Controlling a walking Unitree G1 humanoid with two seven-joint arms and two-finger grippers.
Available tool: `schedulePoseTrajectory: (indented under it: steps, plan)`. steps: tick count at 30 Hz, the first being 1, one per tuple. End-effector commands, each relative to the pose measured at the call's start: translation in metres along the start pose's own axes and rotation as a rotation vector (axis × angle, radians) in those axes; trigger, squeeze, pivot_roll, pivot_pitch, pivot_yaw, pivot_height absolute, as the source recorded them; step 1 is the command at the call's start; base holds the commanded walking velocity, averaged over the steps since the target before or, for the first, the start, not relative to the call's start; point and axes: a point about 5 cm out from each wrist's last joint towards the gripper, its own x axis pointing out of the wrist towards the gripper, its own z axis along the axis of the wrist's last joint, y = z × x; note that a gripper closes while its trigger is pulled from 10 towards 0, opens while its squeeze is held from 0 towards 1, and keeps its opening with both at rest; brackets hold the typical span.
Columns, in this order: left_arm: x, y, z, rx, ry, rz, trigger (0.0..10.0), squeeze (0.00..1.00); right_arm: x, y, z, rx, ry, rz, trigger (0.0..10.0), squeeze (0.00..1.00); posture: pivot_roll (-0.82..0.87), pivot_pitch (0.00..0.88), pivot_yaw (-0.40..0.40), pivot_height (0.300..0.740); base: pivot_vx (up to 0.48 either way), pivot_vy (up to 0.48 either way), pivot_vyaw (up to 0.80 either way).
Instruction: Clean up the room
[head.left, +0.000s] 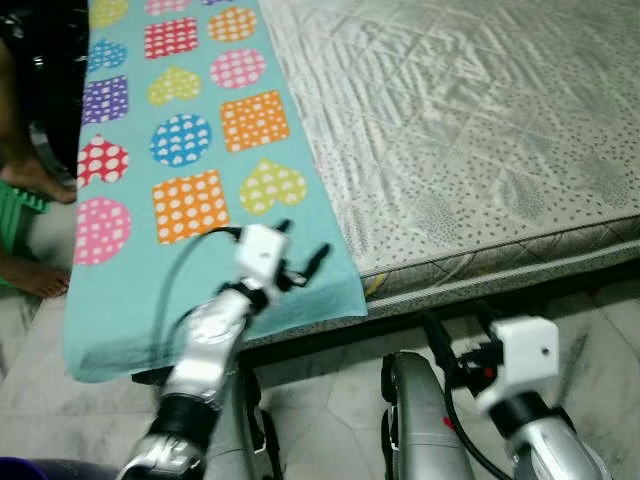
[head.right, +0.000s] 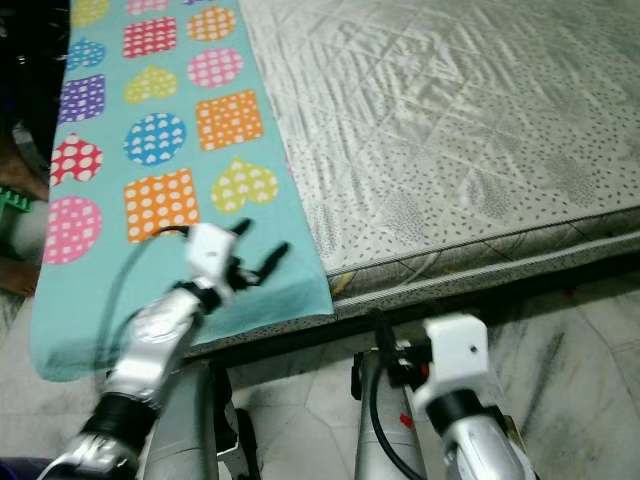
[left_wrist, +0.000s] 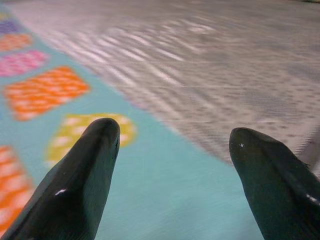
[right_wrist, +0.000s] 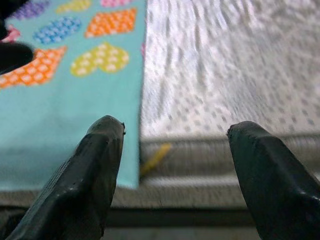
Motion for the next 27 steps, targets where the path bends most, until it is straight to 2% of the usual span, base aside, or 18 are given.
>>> schedulePoseTrajectory:
  steps: [1,3,4,5,7,8,9,12,15,22,27]
  plan:
    - [-0.016,0.007,0.003,-0.002,0.008,0.061,10.0,0.00,0.003,0.002,-0.003,0.021,0.024,0.011,10.0,0.00,-0.18,0.158,0.097,0.592,0.000,0.000,0.00]
    - [-0.032,0.011,0.010,-0.005,0.005,0.122,10.0,0.00,0.011,0.003,-0.003,0.028,0.029,0.019,10.0,0.00,-0.17,0.144,0.094,0.592,0.000,0.000,0.00]
    - [-0.048,0.014,0.015,0.000,-0.002,0.173,10.0,0.00,0.018,0.004,-0.006,0.049,0.044,0.031,10.0,0.00,-0.16,0.122,0.089,0.592,0.000,0.000,0.00]
    - [-0.048,0.014,0.015,0.000,-0.002,0.173,10.0,0.00,0.018,0.004,-0.006,0.049,0.044,0.031,10.0,0.00,-0.16,0.122,0.089,0.592,0.000,0.000,0.00]
    - [-0.067,0.017,0.016,0.025,0.009,0.220,10.0,0.00,0.028,0.003,-0.008,0.061,0.052,0.017,10.0,0.00,-0.13,0.091,0.079,0.592,0.000,0.000,0.00]
    - [-0.067,0.017,0.016,0.025,0.009,0.220,10.0,0.00,0.028,0.003,-0.008,0.061,0.052,0.017,10.0,0.00,-0.13,0.091,0.079,0.592,0.000,0.000,0.00]
    - [-0.077,0.019,0.013,0.030,0.034,0.247,10.0,0.00,0.032,0.003,-0.008,0.077,0.052,0.017,10.0,0.00,-0.13,0.082,0.078,0.592,0.000,0.000,0.00]
    - [-0.092,0.026,0.007,0.023,0.072,0.321,10.0,0.00,0.044,0.006,-0.007,0.091,0.035,0.021,10.0,0.00,-0.10,0.048,0.069,0.592,0.000,0.000,0.00]
    - [-0.095,0.031,0.003,-0.004,0.104,0.363,10.0,0.00,0.057,0.008,-0.004,0.129,0.007,0.021,10.0,0.00,-0.09,0.011,0.061,0.592,0.000,0.000,0.00]
    - [-0.081,0.043,-0.004,-0.043,0.104,0.411,10.0,0.00,0.079,0.007,0.010,0.174,-0.067,0.012,10.0,0.00,-0.11,0.000,0.056,0.592,0.000,0.000,0.00]
    - [-0.073,0.044,-0.005,-0.055,0.098,0.414,10.0,0.00,0.089,0.004,0.020,0.193,-0.120,0.016,10.0,0.00,-0.12,0.000,0.057,0.592,0.000,0.000,0.00]
